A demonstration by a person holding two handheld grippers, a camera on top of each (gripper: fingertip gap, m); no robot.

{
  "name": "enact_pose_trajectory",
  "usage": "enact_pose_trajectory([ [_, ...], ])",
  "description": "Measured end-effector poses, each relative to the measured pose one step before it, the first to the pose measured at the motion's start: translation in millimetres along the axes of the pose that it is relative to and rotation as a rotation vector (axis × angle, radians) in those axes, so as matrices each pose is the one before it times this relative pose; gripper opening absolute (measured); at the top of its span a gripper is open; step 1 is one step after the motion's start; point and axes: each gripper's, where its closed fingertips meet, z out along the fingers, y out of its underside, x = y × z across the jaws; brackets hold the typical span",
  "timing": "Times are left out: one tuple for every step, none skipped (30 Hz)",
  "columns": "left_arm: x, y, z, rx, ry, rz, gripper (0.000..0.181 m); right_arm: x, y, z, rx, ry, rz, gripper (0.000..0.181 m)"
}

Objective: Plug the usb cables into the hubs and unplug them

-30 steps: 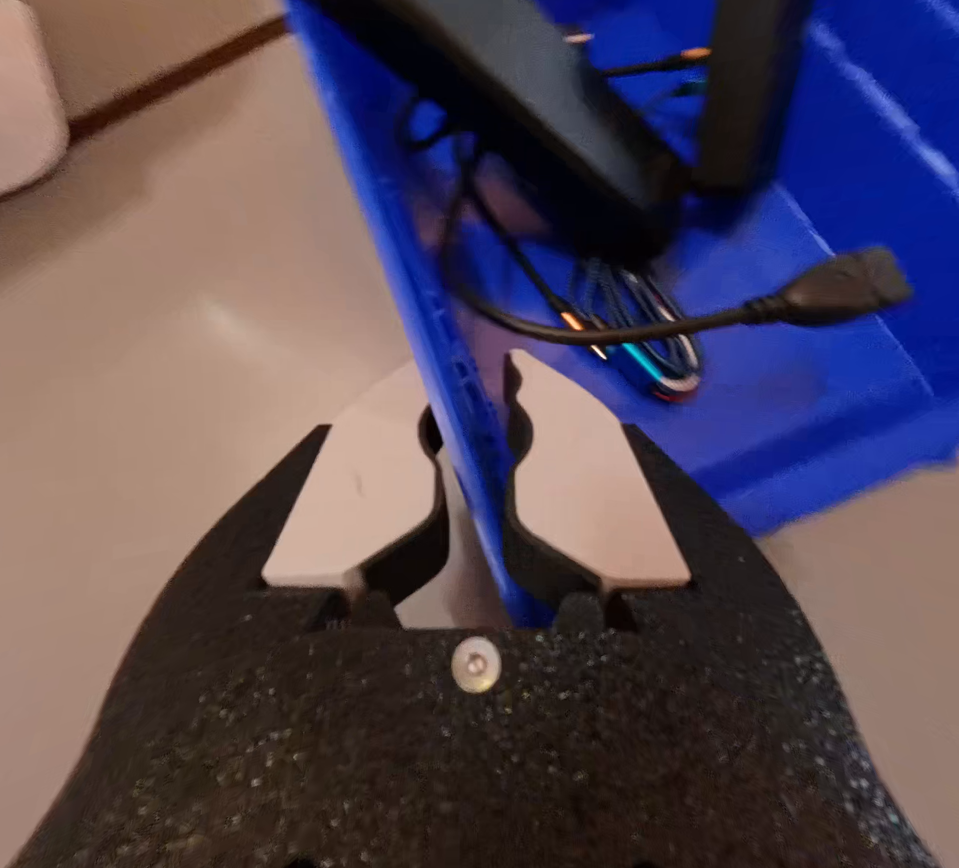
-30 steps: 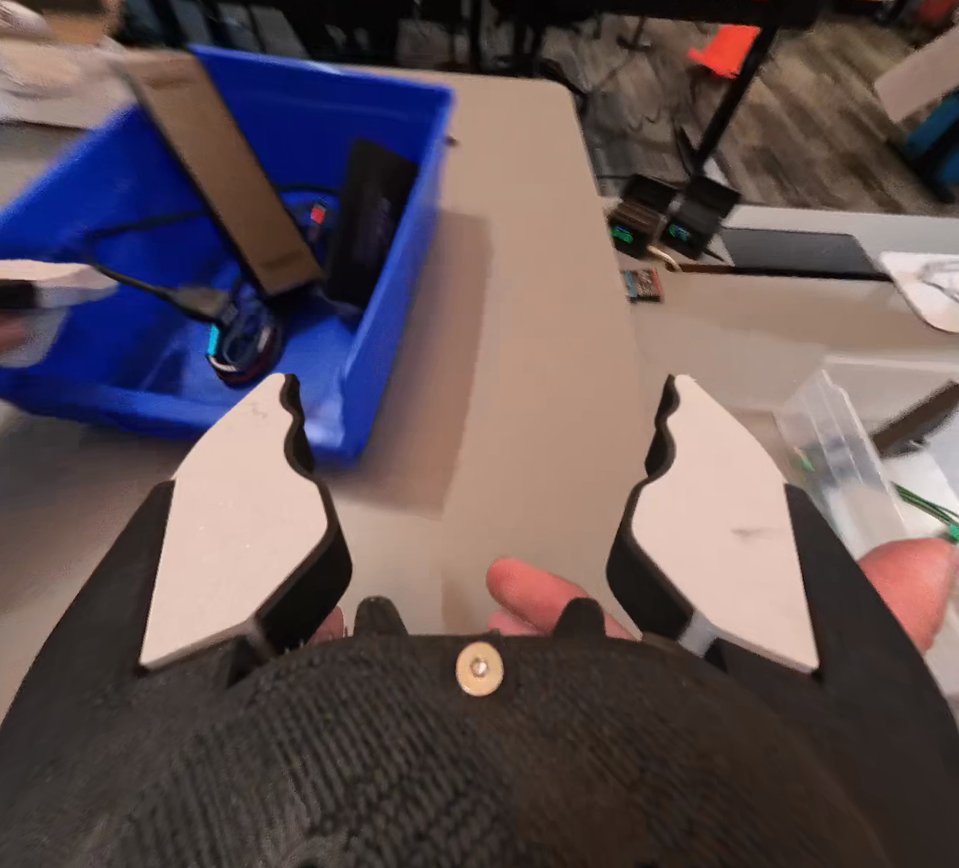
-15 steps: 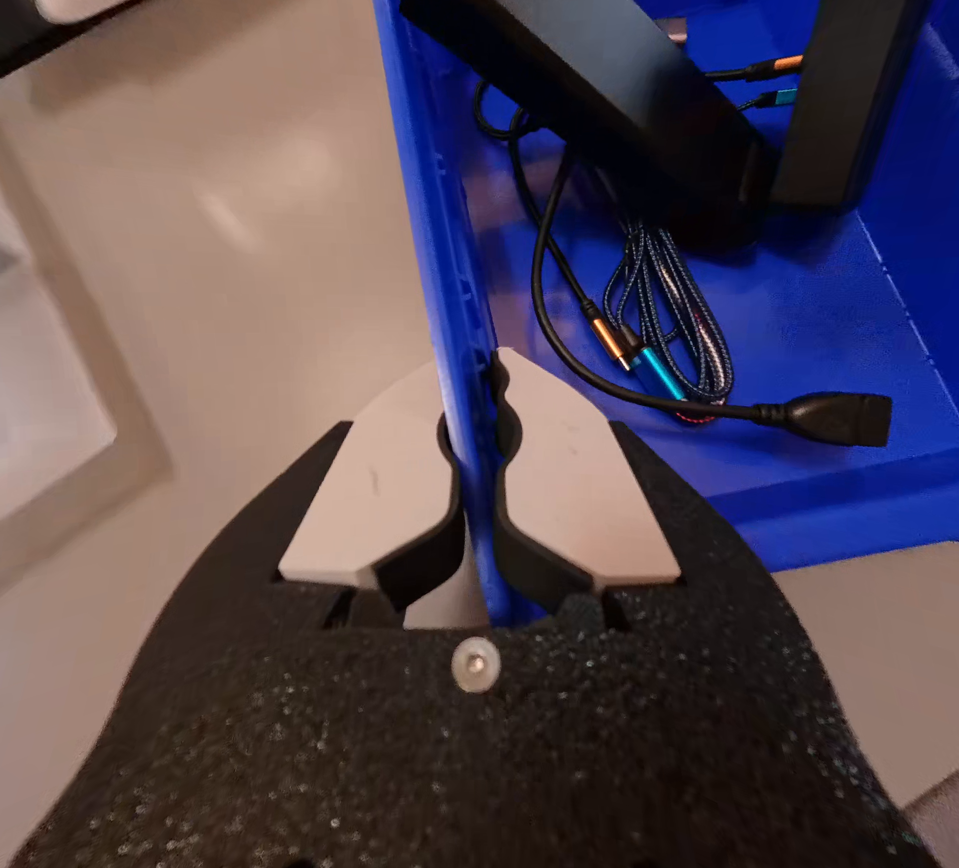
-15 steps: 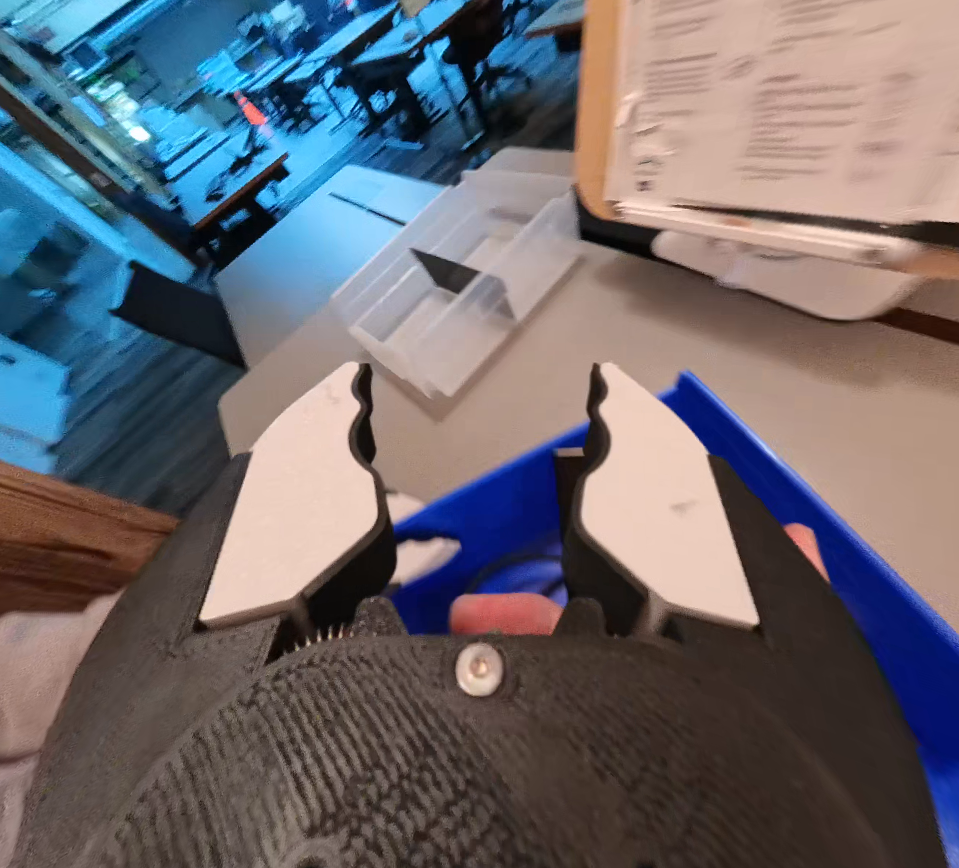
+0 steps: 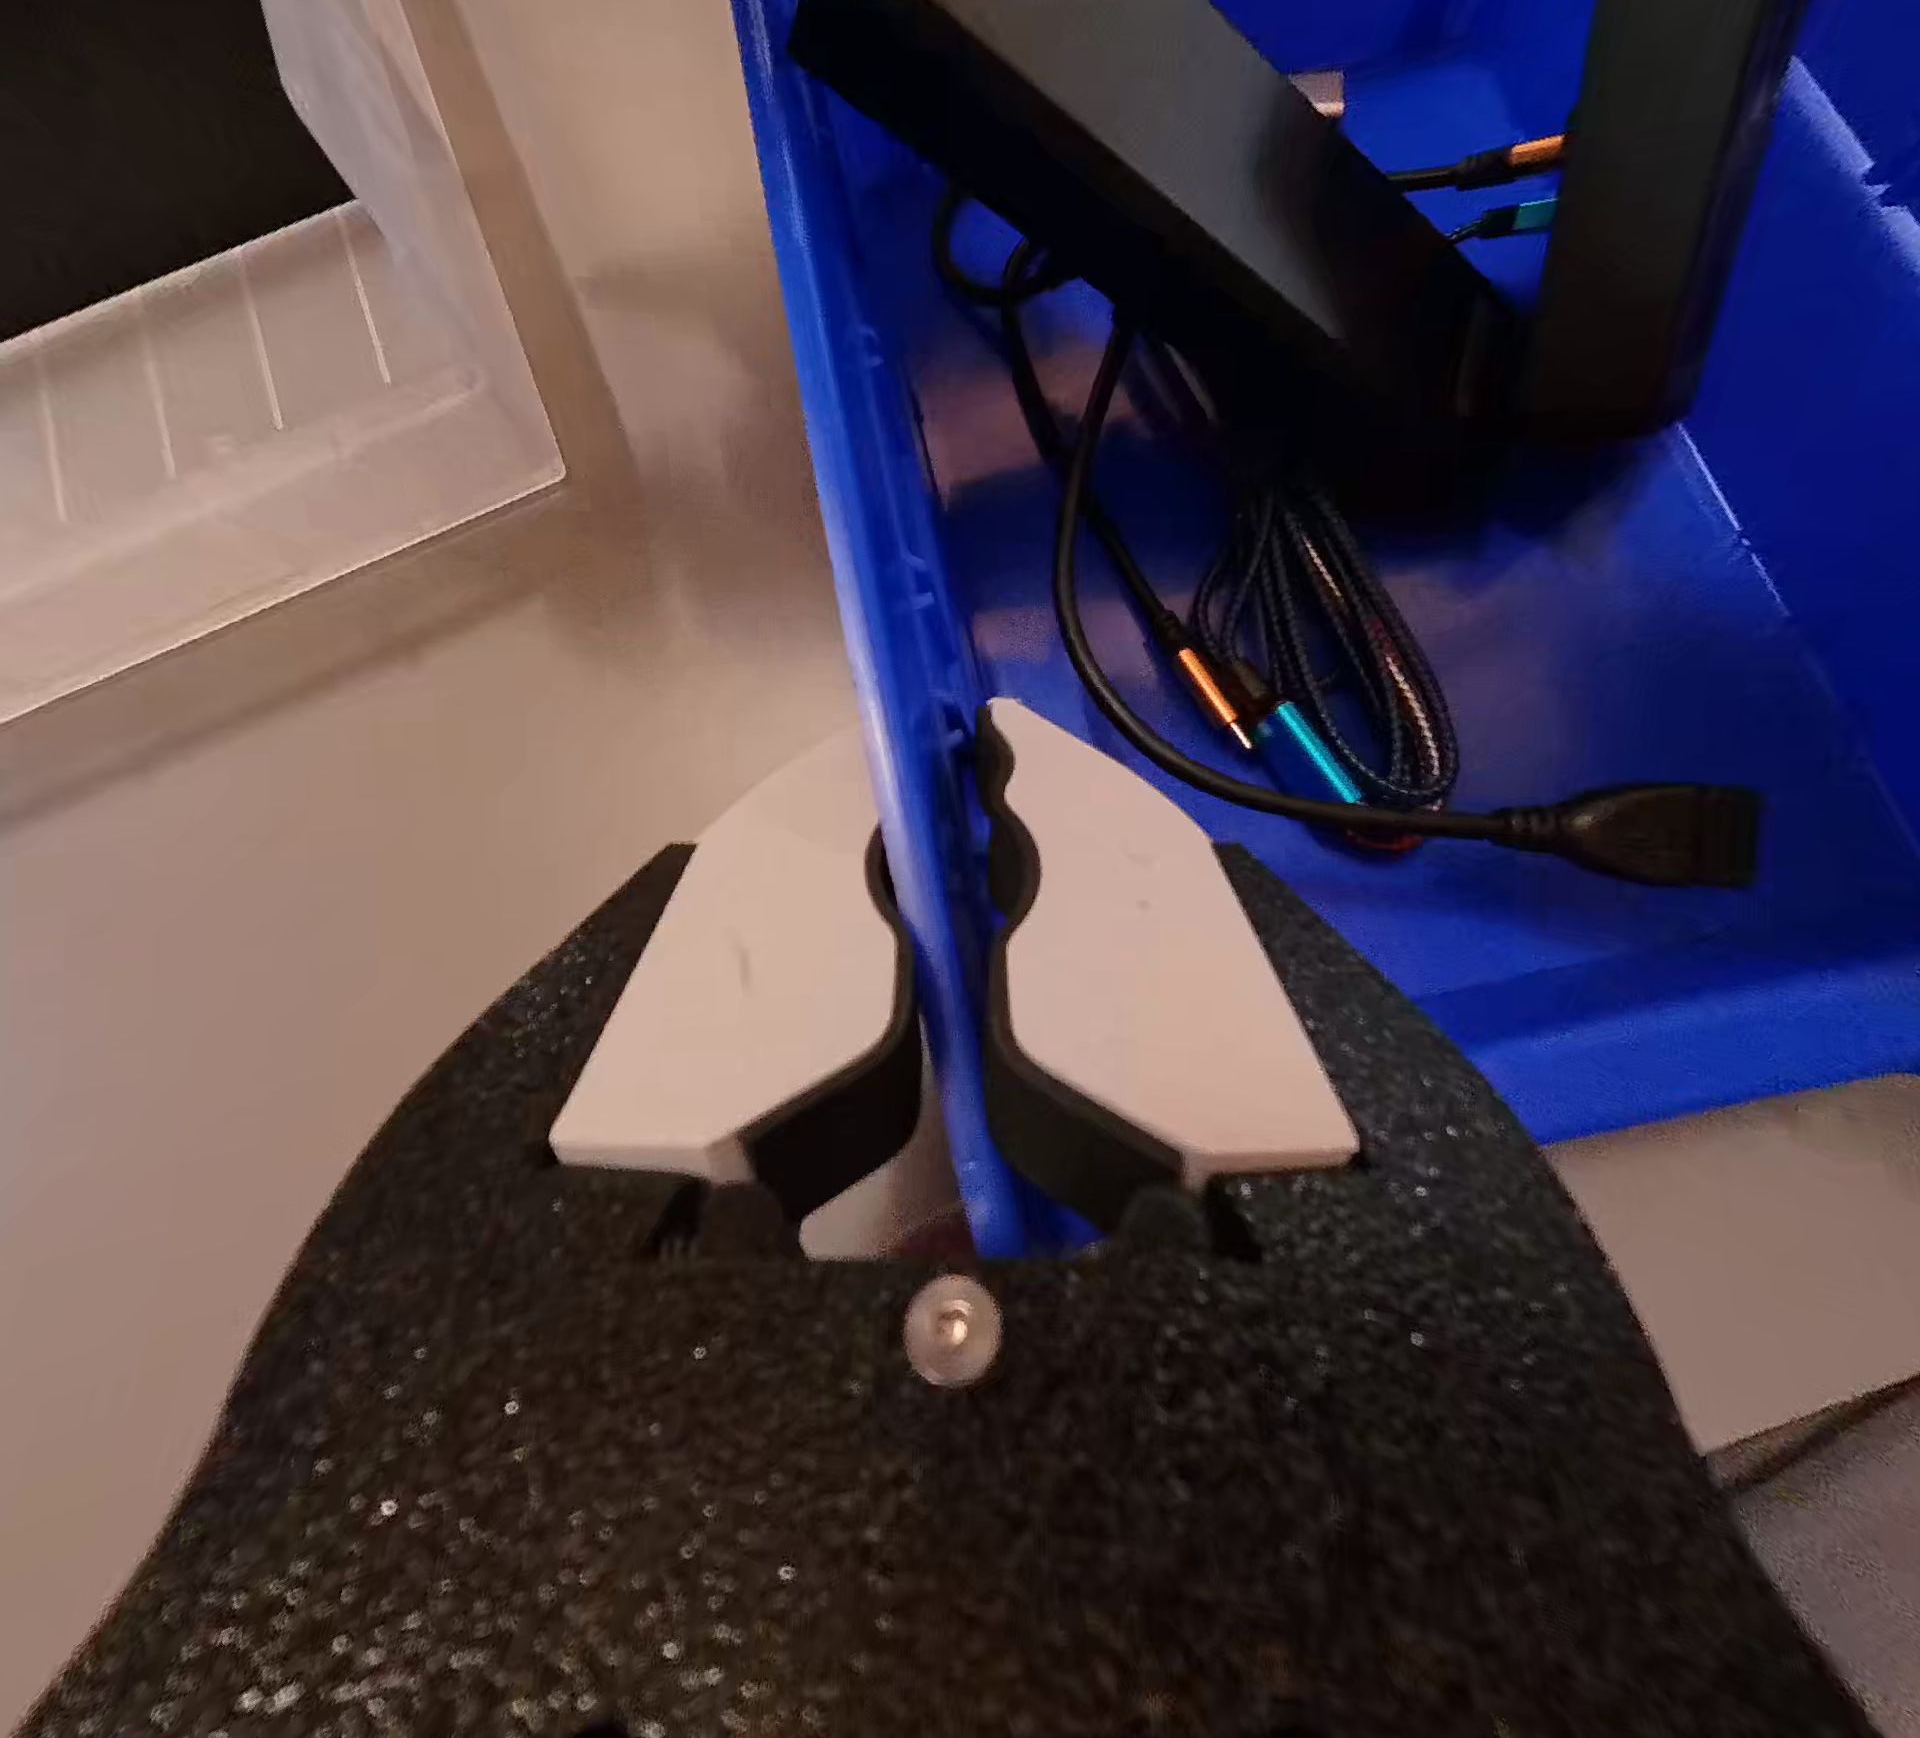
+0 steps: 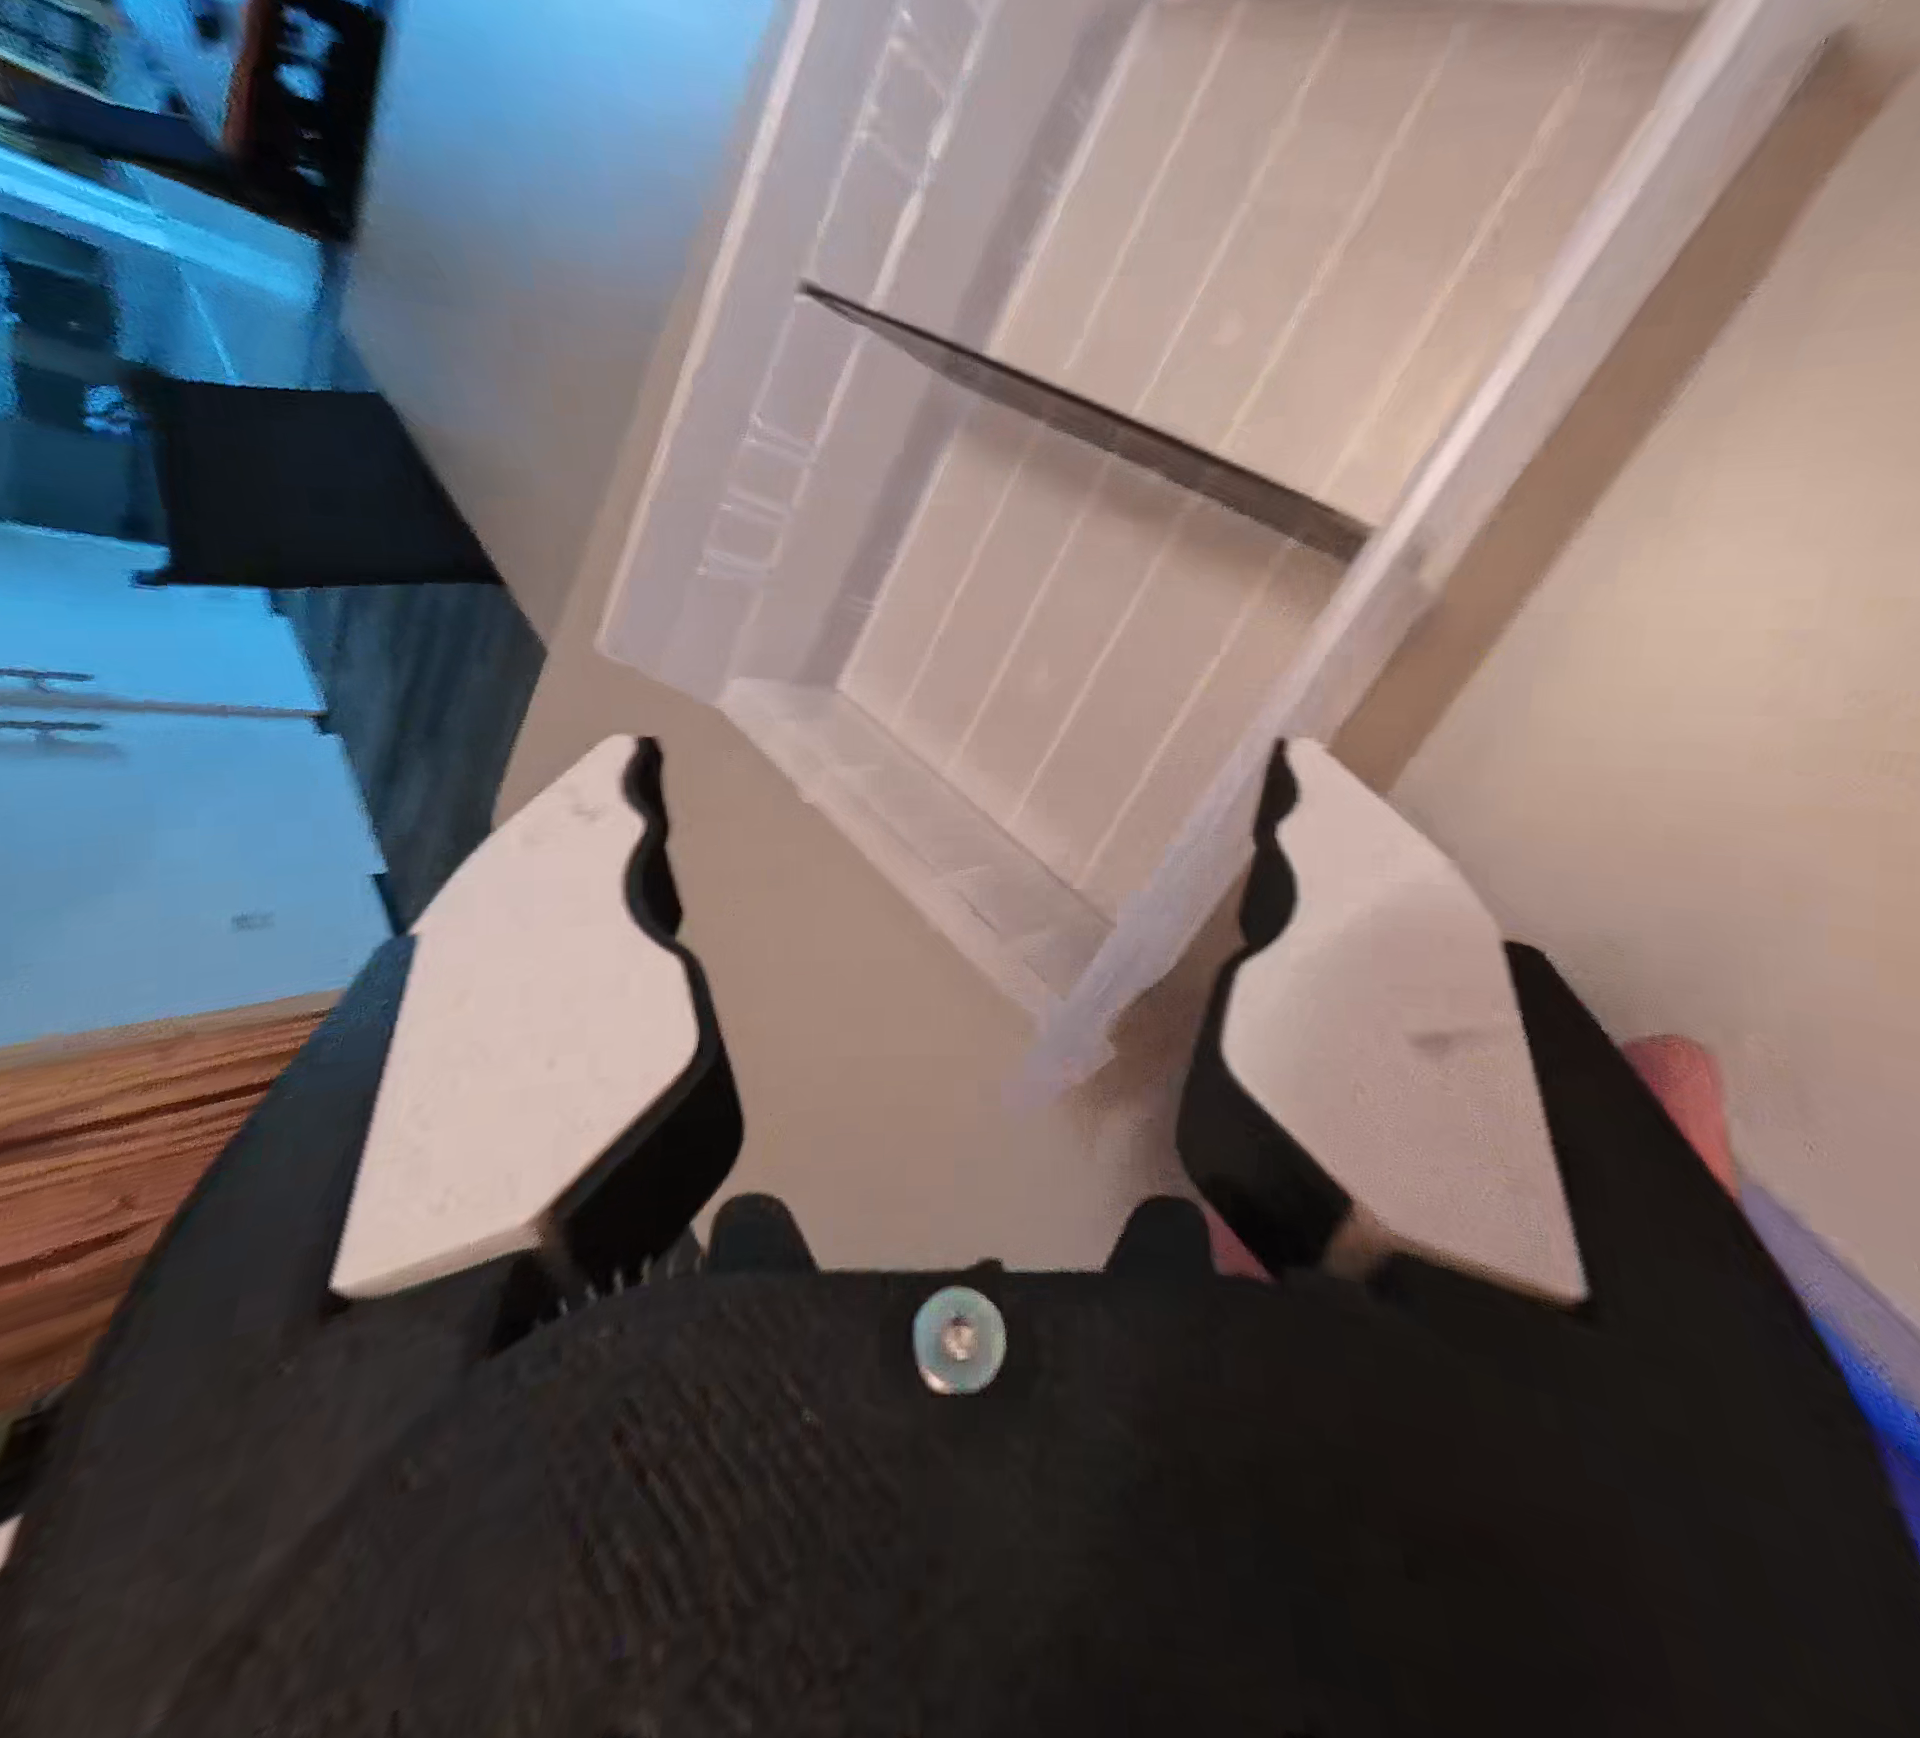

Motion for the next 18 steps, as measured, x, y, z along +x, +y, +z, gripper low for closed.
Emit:
enact_pose_trajectory([
  [-0.11,-0.10,0.00,0.0021,0.0015,-0.0006,0.007,6.02,-2.10,5.68,-0.0130,0.0318,-0.0175,0.103],
  [-0.06,-0.12,0.11,0.0032,0.0031,-0.0009,0.007,7.77,-1.58,4.46,-0.0066,0.0382,-0.0162,0.099],
  [-0.32,-0.13,-0.01,0.0036,0.0041,-0.0007,0.007,3.45,1.14,3.77,-0.0183,0.0043,0.0077,0.102],
  [-0.75,-0.17,0.18,0.0039,0.0037,0.0010,0.007,4.14,1.32,3.88,-0.0171,0.0030,-0.0074,0.108],
  [-1.18,-0.38,0.32,0.0031,0.0017,0.0047,0.007,12.78,1.71,5.32,-0.0155,0.0685,-0.0014,0.099],
  [-2.31,-0.31,0.69,-0.0001,-0.0009,0.0095,0.007,11.40,4.05,6.67,-0.0260,0.0726,0.0171,0.089],
  [-3.34,-0.42,0.79,-0.0003,-0.0023,0.0115,0.007,2.88,3.56,6.57,-0.0250,0.0331,0.0141,0.080],
  [-3.30,-0.47,0.91,0.0017,0.0029,0.0031,0.007,-0.52,0.60,6.17,-0.0036,0.0152,-0.0081,0.071],
  [-2.69,-0.29,0.71,0.0025,0.0077,-0.0022,0.007,4.75,-0.04,5.45,0.0036,0.0492,-0.0138,0.056],
  [-2.22,-0.24,0.49,0.0025,0.0067,0.0021,0.007,9.43,-0.83,5.16,0.0107,0.0734,-0.0250,0.041],
  [-1.93,0.06,0.28,0.0015,0.0047,0.0031,0.007,6.08,1.95,5.89,-0.0011,0.0462,-0.0259,0.032],
  [-1.64,0.33,-0.21,0.0012,0.0031,0.0017,0.007,1.47,4.35,6.03,-0.0156,0.0130,-0.0019,0.030],
  [-1.65,0.47,-0.53,0.0025,0.0011,0.0023,0.007,0.70,1.69,3.84,-0.0051,0.0080,0.0244,0.028],
  [-1.91,0.89,-0.94,0.0031,-0.0019,0.0044,0.007,1.77,-2.72,0.67,0.0143,0.0221,-0.0040,0.025],
  [-2.49,1.11,-1.08,0.0021,-0.0041,0.0047,0.007,1.68,-1.14,0.64,0.0014,0.0248,-0.0034,0.021],
  [-3.10,1.40,-1.35,0.0012,-0.0027,0.0022,0.007,0.33,-0.18,0.45,-0.0076,0.0123,-0.0037,0.016],
  [-3.09,1.62,-1.53,0.0014,0.0008,0.0010,0.007,0.04,-0.80,-0.14,-0.0019,0.0096,-0.0006,0.012],
  [-2.82,1.67,-1.56,0.0009,0.0017,0.0003,0.007,-3.42,-3.16,-1.58,0.0123,-0.0224,0.0193,0.009],
])
